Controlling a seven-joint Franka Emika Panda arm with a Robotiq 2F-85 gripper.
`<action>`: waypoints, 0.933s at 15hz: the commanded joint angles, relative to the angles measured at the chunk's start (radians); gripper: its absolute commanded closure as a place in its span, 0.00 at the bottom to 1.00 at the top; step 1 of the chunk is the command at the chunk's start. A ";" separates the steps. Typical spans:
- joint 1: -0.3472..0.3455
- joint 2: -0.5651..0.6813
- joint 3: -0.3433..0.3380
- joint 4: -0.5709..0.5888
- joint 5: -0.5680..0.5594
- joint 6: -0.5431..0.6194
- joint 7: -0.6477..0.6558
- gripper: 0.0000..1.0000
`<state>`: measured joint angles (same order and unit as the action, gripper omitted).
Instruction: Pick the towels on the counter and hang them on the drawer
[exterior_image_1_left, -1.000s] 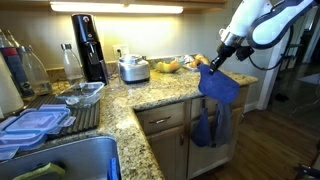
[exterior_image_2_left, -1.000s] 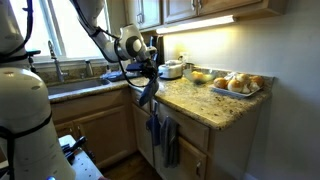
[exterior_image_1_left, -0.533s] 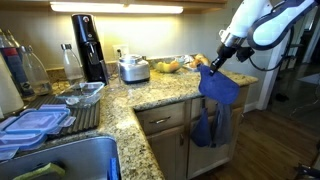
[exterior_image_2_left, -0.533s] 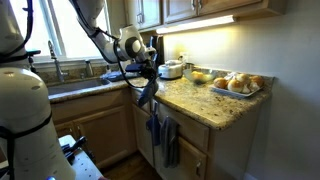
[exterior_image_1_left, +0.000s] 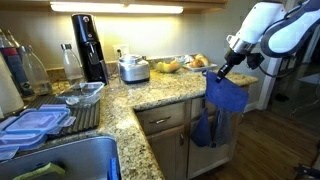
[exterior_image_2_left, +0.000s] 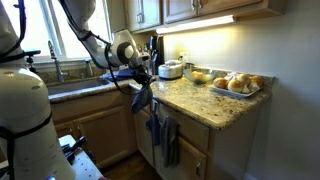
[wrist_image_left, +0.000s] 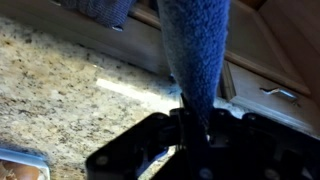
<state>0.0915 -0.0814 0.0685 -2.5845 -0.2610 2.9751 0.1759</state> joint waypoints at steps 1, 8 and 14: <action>0.004 -0.029 0.015 -0.103 -0.015 0.080 0.021 0.92; -0.078 0.016 0.033 -0.169 -0.129 0.261 0.095 0.92; -0.060 0.020 0.027 -0.150 -0.099 0.222 0.062 0.89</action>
<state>0.0314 -0.0611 0.0955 -2.7348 -0.3597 3.1973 0.2378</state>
